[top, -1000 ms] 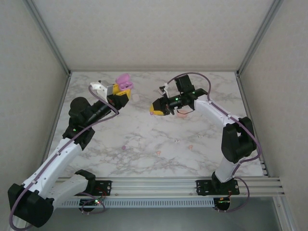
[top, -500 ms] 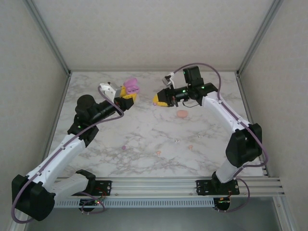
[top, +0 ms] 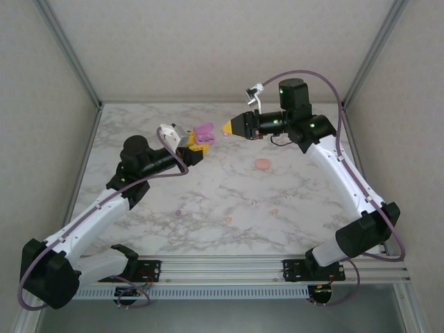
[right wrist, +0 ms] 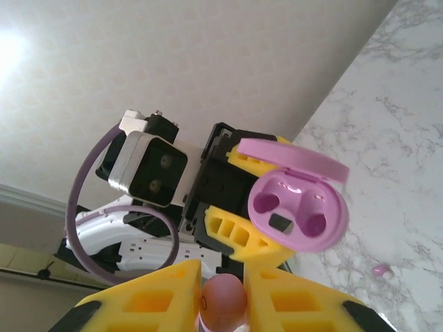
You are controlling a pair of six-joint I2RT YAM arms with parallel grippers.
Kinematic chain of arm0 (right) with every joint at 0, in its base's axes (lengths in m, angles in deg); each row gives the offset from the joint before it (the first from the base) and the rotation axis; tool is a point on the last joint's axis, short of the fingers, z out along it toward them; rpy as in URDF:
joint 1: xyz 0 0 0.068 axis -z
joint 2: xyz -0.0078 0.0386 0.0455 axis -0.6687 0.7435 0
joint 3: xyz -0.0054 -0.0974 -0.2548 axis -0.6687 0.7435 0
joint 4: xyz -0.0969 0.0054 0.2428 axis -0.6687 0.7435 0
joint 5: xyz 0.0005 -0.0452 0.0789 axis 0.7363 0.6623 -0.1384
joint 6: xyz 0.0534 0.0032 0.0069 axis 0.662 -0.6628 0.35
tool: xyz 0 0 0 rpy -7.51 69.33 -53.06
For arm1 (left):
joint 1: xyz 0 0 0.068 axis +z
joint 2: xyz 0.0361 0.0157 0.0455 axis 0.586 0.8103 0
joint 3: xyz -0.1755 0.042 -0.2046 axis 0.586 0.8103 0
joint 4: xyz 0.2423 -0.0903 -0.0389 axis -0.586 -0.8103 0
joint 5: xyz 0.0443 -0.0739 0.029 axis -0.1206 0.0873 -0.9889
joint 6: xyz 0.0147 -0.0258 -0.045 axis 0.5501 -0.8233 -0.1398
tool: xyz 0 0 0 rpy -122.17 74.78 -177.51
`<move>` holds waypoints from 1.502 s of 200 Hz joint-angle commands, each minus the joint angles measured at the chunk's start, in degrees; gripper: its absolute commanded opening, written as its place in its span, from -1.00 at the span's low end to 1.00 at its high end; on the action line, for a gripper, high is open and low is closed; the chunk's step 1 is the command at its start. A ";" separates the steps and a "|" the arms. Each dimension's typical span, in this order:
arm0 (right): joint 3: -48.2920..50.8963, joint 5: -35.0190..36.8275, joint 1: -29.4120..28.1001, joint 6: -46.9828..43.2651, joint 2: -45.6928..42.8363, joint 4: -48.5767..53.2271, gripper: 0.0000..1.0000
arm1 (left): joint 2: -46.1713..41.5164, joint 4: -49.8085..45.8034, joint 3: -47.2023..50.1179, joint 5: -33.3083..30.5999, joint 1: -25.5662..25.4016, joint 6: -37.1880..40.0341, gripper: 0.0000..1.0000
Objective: Insert wireless bluetooth earbuds into charging case
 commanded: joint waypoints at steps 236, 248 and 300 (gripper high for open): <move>-1.44 6.77 -3.42 1.94 3.94 -6.79 -0.57 | 1.82 7.26 -3.84 3.42 -2.07 -4.92 -0.41; -1.30 7.14 -3.72 1.88 3.98 -6.76 -0.57 | 1.80 7.50 -3.84 2.55 -2.09 -5.31 -0.41; -1.34 9.52 -4.20 -1.78 3.74 -2.39 -0.53 | 2.17 11.57 -3.23 1.15 -2.09 -8.56 -0.41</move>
